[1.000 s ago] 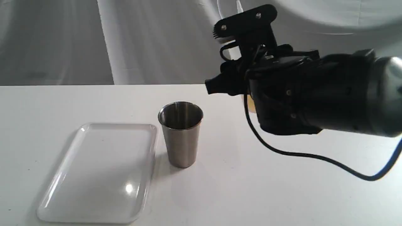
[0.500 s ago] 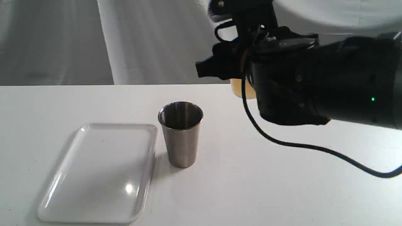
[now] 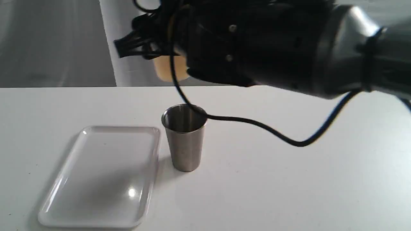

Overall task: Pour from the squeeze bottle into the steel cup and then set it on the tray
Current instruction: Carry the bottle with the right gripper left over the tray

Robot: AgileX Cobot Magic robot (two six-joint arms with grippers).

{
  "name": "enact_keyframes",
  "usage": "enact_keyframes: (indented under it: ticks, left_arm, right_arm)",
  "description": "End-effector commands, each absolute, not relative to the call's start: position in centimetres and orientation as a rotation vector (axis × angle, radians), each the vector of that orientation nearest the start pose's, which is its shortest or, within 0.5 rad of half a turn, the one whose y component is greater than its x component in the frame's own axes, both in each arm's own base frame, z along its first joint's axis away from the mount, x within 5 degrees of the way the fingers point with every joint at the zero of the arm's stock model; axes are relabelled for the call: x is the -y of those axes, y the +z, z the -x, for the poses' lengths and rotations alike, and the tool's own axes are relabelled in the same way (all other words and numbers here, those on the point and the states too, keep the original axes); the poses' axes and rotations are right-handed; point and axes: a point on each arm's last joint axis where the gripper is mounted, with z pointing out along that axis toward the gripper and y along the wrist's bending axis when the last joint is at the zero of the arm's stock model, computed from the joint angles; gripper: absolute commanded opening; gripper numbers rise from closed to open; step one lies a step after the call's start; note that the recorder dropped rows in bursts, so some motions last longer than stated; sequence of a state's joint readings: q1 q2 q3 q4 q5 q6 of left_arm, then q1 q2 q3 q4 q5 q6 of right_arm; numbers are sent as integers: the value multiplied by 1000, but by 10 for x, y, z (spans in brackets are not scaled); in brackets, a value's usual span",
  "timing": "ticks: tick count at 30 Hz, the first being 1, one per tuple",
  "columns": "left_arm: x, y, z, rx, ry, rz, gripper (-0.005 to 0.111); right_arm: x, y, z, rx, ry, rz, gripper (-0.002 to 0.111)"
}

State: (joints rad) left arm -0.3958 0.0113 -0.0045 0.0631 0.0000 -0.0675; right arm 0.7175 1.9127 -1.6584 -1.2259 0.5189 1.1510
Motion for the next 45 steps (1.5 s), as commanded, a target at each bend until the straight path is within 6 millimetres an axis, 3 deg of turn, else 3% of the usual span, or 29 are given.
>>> enact_keyframes:
  ticks: [1,8,14,27,33,45]
  left_arm:
    - [22,212,-53,-1477,-319,-293,8]
    - [22,212,-53,-1477,-319,-293,8]
    - [22,212,-53,-1477,-319,-293,8]
    - [22,212,-53,-1483,-315,-297,8]
    - [21,207,-54,-1517,-236,-364,8]
    - [21,207,-54,-1510,-197,-396,8]
  right_arm:
    - [-295,334,-376,-1799,99,482,32]
    - [-326,322,-380,-1743,233,667,32]
    - [-342,297,-384,-1698,260,807,32]
    - [-365,234,-395,-1735,414,810,30]
    - [-371,205,-398,-1757,445,821,30]
    - [-373,175,-400,-1791,507,799,30]
